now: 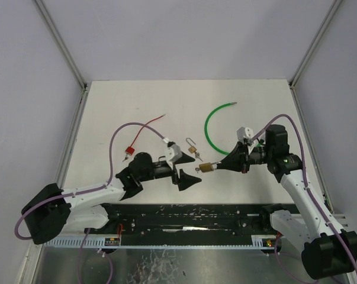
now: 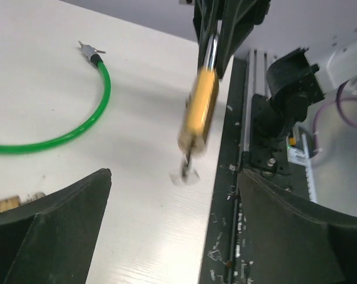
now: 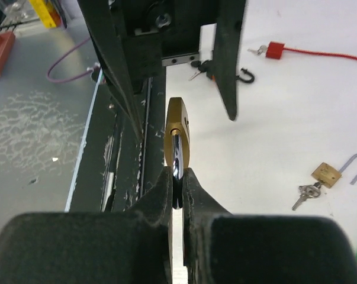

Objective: Lock with the key
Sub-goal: Lock the lock.

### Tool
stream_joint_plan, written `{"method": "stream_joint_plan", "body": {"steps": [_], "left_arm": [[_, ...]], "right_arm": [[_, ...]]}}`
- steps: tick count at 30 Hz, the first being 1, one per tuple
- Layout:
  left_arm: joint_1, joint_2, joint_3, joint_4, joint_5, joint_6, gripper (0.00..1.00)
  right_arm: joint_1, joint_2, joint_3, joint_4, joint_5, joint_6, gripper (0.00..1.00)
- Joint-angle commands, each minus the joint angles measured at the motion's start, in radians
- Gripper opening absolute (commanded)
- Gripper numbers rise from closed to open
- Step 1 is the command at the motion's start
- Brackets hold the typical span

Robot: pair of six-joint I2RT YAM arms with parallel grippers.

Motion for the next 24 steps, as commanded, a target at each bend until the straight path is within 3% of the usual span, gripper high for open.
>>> {"method": "stream_joint_plan", "body": {"steps": [1,5,10,17,24], "left_arm": [[0.017,-0.118,-0.182,0.485,-0.131,-0.173,0.89],[0.019,-0.183,-0.232,0.489,-0.094,-0.199,0.88],[0.019,-0.158,-0.255,0.583,-0.041,-0.23,0.85],[0.02,-0.057,-0.138,0.512,0.027,-0.224,0.67],[0.016,0.024,-0.092,0.551,0.059,-0.257,0.64]], "right_arm": [[-0.039,-0.05,-0.002,0.266,-0.138,0.27,0.0],[-0.054,-0.055,-0.013,0.315,-0.152,0.334,0.0],[-0.061,-0.052,-0.015,0.312,-0.163,0.342,0.0],[-0.062,-0.049,-0.018,0.313,-0.17,0.346,0.0],[-0.06,-0.048,-0.021,0.314,-0.172,0.347,0.0]]}}
